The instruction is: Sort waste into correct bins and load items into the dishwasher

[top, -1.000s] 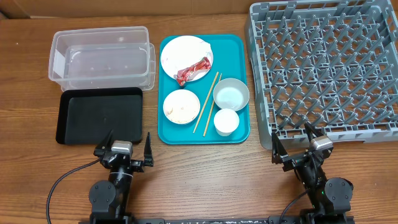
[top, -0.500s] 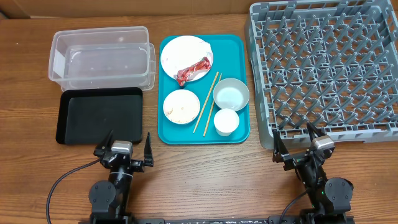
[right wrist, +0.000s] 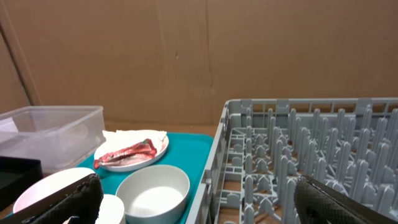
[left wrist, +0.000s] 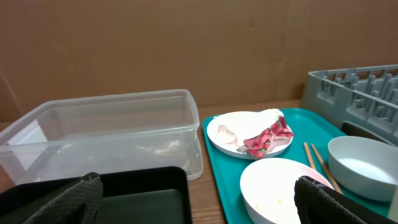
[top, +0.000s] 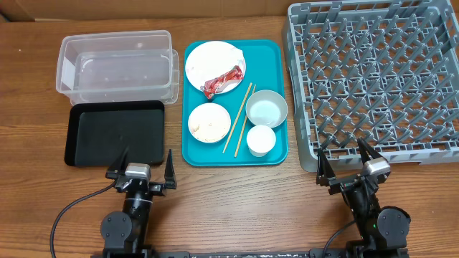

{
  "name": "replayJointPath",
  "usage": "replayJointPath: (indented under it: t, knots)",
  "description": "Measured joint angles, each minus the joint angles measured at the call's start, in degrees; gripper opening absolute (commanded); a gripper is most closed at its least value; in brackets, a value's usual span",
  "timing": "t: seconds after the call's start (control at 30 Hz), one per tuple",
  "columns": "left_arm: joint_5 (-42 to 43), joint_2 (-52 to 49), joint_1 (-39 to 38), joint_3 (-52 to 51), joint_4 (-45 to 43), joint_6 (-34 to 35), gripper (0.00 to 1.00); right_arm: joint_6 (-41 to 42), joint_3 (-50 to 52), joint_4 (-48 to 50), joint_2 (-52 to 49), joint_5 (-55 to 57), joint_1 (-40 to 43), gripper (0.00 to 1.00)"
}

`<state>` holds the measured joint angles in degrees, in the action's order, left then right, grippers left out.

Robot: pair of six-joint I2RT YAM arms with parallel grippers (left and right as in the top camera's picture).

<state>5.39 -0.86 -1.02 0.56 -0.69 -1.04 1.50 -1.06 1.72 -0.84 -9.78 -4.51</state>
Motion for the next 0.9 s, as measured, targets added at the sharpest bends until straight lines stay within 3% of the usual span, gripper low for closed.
replayJointPath:
  t: [0.47, 0.7, 0.9]
  knots:
    - [0.22, -3.67, 0.0, 10.64, 3.87, 0.07, 1.0, -1.36, -4.02, 0.17, 0.0, 4.9, -0.02, 1.0]
    - [0.85, -18.47, 0.0, 21.9, 4.66, -1.49, 1.0, -3.48, -14.36, -7.28, -2.45, 5.33, -0.02, 1.0]
    - [5.05, -37.46, 0.0, 39.3, 15.06, -4.13, 1.0, -4.13, -25.66, -15.56, -11.93, 5.35, 0.0, 1.0]
